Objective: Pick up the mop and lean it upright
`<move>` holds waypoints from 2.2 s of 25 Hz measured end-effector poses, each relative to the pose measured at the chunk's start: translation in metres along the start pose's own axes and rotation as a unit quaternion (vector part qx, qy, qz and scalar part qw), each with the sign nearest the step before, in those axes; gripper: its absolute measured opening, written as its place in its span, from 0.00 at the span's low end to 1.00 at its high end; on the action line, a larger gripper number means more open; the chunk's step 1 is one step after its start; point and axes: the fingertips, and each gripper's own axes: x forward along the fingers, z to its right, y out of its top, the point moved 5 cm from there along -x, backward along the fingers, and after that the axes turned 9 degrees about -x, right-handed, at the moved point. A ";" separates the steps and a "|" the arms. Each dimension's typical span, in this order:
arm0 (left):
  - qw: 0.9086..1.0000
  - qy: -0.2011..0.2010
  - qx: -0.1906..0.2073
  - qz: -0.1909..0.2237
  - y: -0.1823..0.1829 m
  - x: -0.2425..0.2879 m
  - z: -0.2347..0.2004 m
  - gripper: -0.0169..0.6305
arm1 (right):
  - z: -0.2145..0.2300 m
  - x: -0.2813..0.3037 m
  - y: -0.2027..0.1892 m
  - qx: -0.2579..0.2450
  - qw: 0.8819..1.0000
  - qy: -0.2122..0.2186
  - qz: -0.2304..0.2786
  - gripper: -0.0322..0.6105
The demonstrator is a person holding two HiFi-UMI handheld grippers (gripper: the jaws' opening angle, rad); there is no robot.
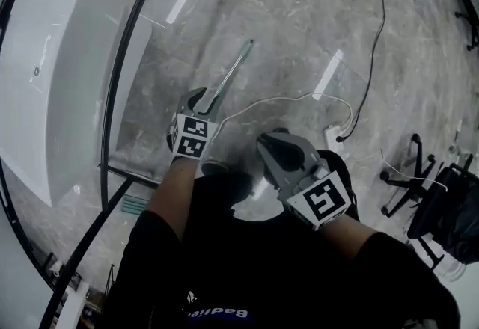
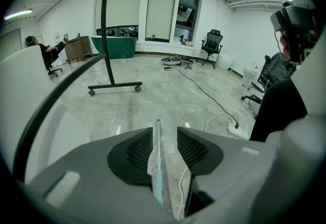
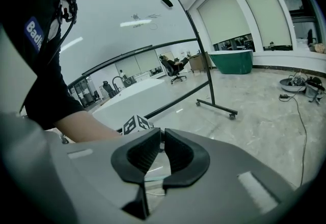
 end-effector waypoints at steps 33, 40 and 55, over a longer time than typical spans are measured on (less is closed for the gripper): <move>0.969 -0.007 0.073 -0.238 -0.210 0.289 -0.062 0.25 | 0.054 0.082 -0.119 -0.041 0.998 -0.004 0.038 0.10; 0.978 -0.007 0.049 -0.204 -0.174 0.245 -0.042 0.23 | 0.037 0.070 -0.106 -0.039 0.999 0.020 0.021 0.09; 0.982 -0.003 0.031 -0.184 -0.099 0.066 0.007 0.21 | -0.017 -0.013 -0.017 -0.020 0.999 0.037 -0.027 0.09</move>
